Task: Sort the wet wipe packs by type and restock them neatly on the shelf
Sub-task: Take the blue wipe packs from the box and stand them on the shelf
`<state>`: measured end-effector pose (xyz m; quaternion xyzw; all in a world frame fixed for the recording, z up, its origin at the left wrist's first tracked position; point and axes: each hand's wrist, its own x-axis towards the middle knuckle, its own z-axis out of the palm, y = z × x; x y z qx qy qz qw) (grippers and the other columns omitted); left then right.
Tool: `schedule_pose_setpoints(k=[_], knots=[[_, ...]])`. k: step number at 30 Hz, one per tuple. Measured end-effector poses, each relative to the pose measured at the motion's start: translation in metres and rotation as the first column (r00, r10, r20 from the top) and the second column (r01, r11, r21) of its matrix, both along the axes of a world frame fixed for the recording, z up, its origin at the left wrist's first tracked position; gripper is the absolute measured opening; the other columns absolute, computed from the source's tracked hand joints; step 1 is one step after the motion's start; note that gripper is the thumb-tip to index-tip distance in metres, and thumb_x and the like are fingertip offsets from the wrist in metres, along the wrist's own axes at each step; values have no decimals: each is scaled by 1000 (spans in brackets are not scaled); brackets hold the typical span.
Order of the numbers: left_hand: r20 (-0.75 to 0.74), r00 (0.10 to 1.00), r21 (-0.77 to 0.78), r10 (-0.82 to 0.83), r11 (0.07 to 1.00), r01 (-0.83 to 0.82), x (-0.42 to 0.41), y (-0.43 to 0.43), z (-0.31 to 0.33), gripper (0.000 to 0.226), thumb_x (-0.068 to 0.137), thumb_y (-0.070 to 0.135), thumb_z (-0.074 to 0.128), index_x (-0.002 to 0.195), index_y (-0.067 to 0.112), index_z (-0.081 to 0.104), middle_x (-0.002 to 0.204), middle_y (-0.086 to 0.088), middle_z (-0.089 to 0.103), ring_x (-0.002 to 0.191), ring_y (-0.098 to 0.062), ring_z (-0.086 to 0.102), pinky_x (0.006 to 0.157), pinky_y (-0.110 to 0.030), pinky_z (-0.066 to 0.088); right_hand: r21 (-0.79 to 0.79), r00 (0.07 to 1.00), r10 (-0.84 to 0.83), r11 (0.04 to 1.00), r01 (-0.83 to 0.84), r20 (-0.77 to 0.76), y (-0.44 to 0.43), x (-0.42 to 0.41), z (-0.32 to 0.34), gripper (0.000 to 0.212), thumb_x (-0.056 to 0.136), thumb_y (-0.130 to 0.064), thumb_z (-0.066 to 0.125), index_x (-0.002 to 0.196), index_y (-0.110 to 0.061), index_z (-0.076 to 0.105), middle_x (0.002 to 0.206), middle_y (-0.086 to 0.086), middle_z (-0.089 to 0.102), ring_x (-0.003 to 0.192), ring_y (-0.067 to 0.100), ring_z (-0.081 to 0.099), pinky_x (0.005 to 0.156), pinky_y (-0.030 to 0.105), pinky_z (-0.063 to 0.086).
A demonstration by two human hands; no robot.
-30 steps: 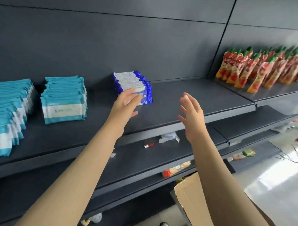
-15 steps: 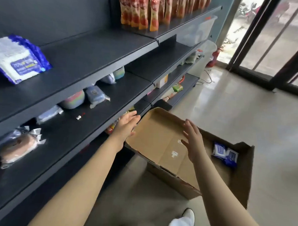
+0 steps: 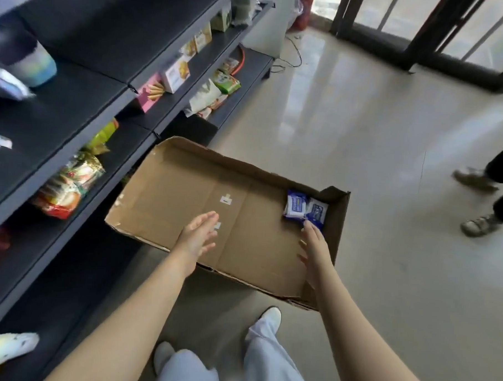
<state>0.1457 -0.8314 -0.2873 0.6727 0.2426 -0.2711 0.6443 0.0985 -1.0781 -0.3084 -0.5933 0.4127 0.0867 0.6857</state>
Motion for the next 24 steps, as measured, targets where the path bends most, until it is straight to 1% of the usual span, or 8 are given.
schedule_pose_setpoints(k=[3,6,10,13,15,18,22,24], knots=[[-63,998,28,-19,999,21,18,-41,-33,21,94,41,60,114,33,60,130,3,60,118,-19,57,102,-39,47,21,997,-55,998,56,-58,-41,19,-35,47,97,-54,50,137,-30,47,141,-7,46,132,20,43,93,39,39],[-103,992,66,-68,995,75,43,-76,-77,18,94,41,61,110,34,61,128,4,60,116,-17,57,96,-36,49,38,988,-86,995,92,-127,-76,43,-84,59,88,-65,51,136,-31,50,142,-8,49,129,18,46,100,44,43],[-129,981,94,-145,983,157,87,-122,-150,30,94,43,60,122,31,59,128,6,57,117,-16,56,101,-39,48,12,976,-145,989,149,-160,-112,83,-151,50,101,-51,43,143,-25,45,137,-9,49,124,16,46,102,44,40],[-129,973,90,-192,975,205,114,-157,-203,35,95,39,61,127,25,58,127,6,57,113,-15,57,98,-36,49,-20,971,-157,988,156,-178,-132,106,-201,49,102,-49,42,144,-23,43,131,-9,50,118,12,46,107,44,37],[-134,965,73,-228,968,239,130,-178,-233,36,96,37,60,129,23,57,123,7,56,112,-14,57,98,-36,47,-28,968,-163,987,161,-190,-140,119,-229,49,102,-50,41,144,-25,44,134,-7,54,116,13,50,102,39,38],[-137,960,52,-246,966,255,149,-205,-268,36,95,35,61,129,23,57,117,9,57,117,-15,55,99,-37,46,-43,961,-199,980,194,-190,-150,131,-262,49,103,-48,39,146,-24,40,125,-8,55,106,8,53,93,30,36],[-147,950,55,-276,957,286,166,-230,-304,47,93,37,63,137,25,51,137,3,53,119,-15,54,90,-29,47,-43,958,-214,977,209,-192,-158,135,-293,47,104,-47,37,145,-25,42,119,-10,58,92,-5,54,74,18,37],[-156,947,59,-280,955,292,172,-240,-317,52,93,38,64,141,26,48,141,1,51,121,-14,53,99,-30,45,-55,955,-218,976,211,-201,-158,133,-304,45,104,-49,36,142,-25,45,116,-11,61,92,-7,53,73,16,36]])
